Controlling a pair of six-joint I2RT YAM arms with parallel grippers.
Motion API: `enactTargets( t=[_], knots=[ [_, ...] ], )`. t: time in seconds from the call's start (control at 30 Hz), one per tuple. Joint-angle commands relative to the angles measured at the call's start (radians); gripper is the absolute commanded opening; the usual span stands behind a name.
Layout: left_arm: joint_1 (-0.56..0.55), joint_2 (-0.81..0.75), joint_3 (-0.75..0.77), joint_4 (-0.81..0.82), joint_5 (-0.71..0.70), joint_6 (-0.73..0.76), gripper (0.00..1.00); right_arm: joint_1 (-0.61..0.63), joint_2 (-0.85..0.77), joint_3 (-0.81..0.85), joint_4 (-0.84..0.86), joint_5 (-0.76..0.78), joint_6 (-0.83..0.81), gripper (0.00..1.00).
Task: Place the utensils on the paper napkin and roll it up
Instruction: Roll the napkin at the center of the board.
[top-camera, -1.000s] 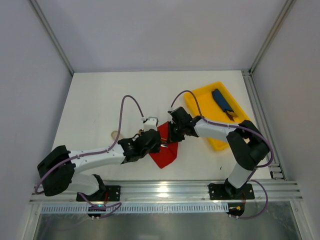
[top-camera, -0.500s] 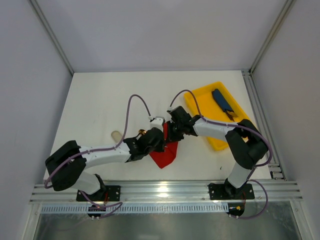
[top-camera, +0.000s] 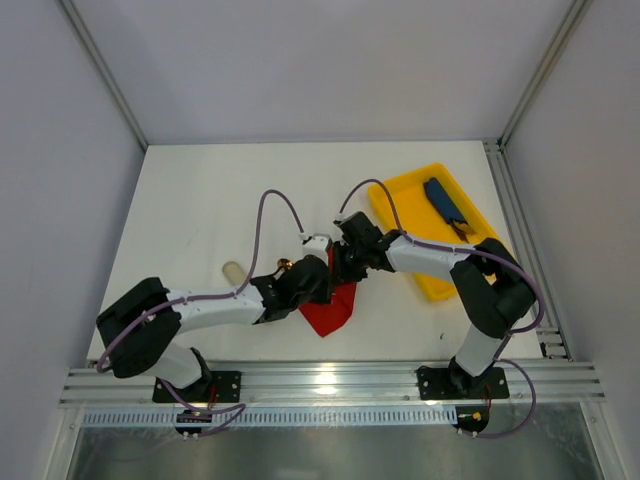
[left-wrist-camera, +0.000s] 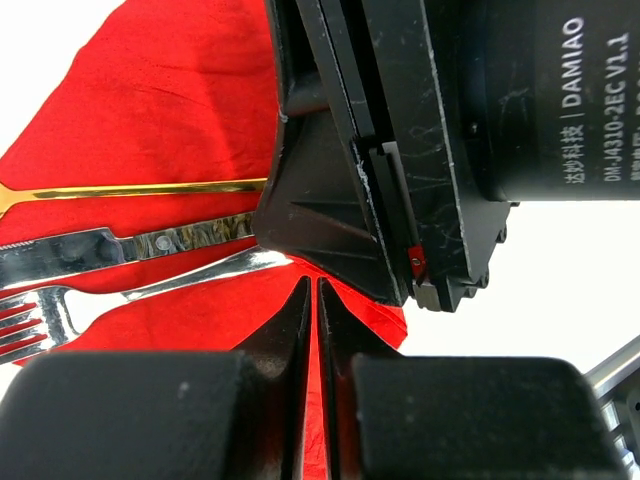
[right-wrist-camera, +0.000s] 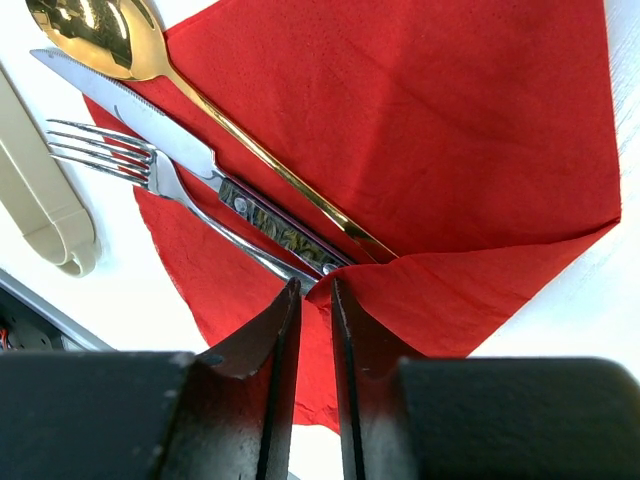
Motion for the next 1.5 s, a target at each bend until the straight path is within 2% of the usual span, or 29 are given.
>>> enactTargets(
  t=[0.0,0.17,0.43,0.6,0.67,0.77,1.47],
  knots=[
    [0.005,0.017,-0.011,0.065,0.006,0.005,0.04,0.004,0.0,0.037,0.017,0.002,-0.007,0.23],
    [0.005,0.023,-0.022,0.079,-0.005,-0.006,0.0,0.004,0.002,0.037,0.023,-0.003,0.008,0.23],
    [0.005,0.034,-0.04,0.099,-0.013,-0.015,0.0,0.003,-0.001,0.039,0.022,0.01,0.016,0.23],
    [0.005,0.034,-0.043,0.105,-0.022,-0.015,0.0,0.004,0.004,0.043,0.023,0.01,0.023,0.15],
    [0.005,0.035,-0.042,0.105,-0.023,-0.015,0.0,0.004,0.004,0.043,0.028,0.008,0.022,0.07],
    [0.005,0.038,-0.039,0.108,-0.023,-0.012,0.0,0.004,0.004,0.043,0.029,0.008,0.023,0.04],
    [0.008,0.124,0.001,0.162,-0.004,0.008,0.0,0.004,0.028,0.047,0.02,-0.009,0.017,0.04]
  ],
)
